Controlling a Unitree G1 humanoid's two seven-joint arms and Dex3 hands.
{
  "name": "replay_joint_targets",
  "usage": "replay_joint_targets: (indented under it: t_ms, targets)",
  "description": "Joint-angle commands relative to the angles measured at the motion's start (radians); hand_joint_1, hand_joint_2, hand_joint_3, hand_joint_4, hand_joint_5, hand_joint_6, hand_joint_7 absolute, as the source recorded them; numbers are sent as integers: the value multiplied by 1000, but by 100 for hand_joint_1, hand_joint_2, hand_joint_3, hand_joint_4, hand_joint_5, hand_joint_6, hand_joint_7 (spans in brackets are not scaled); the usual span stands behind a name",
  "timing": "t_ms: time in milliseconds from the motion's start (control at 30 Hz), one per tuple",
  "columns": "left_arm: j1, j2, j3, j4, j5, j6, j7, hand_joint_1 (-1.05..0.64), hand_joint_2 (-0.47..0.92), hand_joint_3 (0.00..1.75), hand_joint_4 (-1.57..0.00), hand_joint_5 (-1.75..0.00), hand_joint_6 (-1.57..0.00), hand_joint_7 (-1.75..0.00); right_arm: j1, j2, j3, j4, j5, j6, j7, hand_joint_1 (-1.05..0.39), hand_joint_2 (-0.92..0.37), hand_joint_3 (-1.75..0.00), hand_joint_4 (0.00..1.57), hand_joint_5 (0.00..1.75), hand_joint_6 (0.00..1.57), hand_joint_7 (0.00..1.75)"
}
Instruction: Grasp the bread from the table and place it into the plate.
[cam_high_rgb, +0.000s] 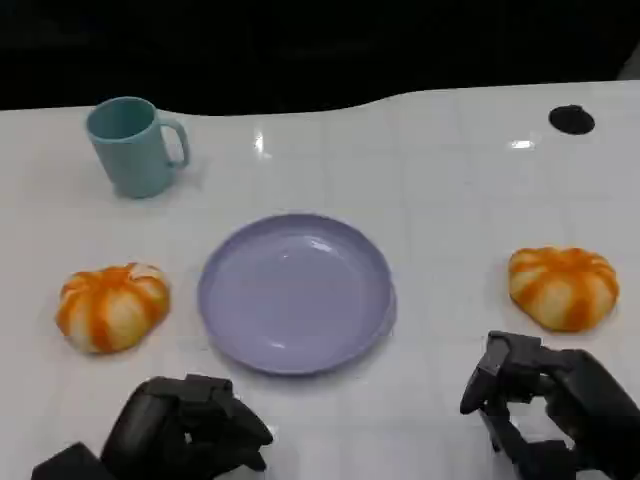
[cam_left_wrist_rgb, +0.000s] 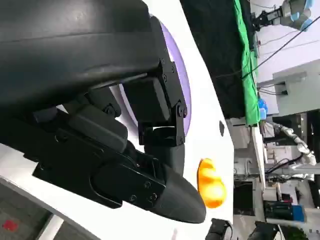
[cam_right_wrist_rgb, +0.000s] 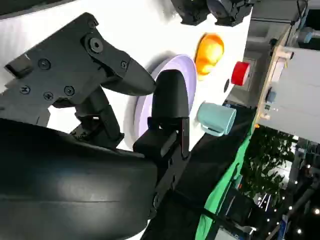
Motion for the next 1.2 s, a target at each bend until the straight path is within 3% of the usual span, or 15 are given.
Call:
replay_joint_targets:
  t_ms: [33, 867, 1033, 1100, 1200]
  targets:
    - [1, 13, 10, 1, -8, 0, 3, -105, 90, 0, -120, -102, -130, -69, -2, -13, -10, 5, 8, -2, 3, -23, -47, -118, 78, 175, 76, 145]
    - [1, 16, 10, 1, 0, -7, 6, -105, 92, 1, -120, -101, -130, -69, 0, -11, -10, 3, 2, -2, -3, -22, -47, -119, 78, 173, 78, 142]
    - [4, 15, 9, -7, -5, 2, 4, -105, 90, 0, -120, -102, -130, -69, 2, -8, -14, -1, 13, -5, -3, -21, -48, -117, 78, 167, 78, 139]
    - [4, 15, 9, -8, -4, 2, 4, -105, 90, 0, -120, -101, -130, -69, 6, 2, -20, -14, 33, 13, -7, -19, -63, -88, 75, 146, 76, 113]
    - [3, 15, 10, -5, -7, -3, 1, -105, 90, 0, -120, -101, -130, -69, -1, -7, -27, -23, 21, -5, -16, -17, -73, -63, 65, 131, 68, 92]
